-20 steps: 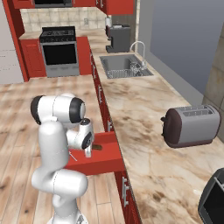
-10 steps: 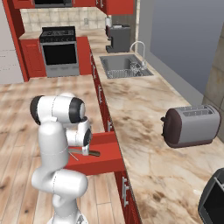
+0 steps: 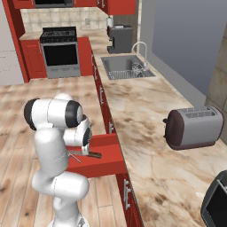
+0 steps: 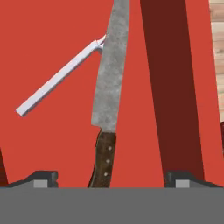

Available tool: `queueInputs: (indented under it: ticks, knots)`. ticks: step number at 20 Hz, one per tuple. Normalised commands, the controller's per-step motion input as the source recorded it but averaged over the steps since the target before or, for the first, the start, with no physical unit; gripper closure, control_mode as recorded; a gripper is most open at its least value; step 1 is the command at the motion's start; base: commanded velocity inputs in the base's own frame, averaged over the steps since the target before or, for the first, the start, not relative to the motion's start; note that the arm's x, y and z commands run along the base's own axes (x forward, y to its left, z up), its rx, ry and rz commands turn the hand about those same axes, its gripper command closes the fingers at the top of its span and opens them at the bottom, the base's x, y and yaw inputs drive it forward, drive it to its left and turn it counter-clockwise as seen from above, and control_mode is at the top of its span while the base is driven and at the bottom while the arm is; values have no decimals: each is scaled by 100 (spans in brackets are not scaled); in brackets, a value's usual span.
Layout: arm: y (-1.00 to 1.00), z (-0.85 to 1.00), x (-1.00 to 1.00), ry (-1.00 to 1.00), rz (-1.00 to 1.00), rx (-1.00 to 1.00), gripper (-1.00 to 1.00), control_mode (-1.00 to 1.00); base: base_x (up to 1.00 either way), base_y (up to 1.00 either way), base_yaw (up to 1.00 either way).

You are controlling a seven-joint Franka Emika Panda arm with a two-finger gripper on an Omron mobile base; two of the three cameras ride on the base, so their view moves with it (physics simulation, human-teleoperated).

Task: Pick up the metallic utensils from the counter and place them in the open drawer. Make sure not to pick up any wooden utensils.

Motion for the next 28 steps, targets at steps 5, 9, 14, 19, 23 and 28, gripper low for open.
queueInputs:
  ticks: [5,9,14,19,23,28]
  knots:
    - [-13,76,-43,-11,0,0,-100,-100,0,0,0]
    - [0,63,-61,-9,-1,0,-100,-100,0,0,0]
    - [2,63,-60,-8,-11,0,-100,-100,0,0,0]
    - [0,60,-23,0,-34,3,-100,-100,0,0,0]
    - [0,53,-6,0,-54,16,-100,-100,0,0,0]
    - [0,12,-13,0,-59,26,-100,-100,0,0,0]
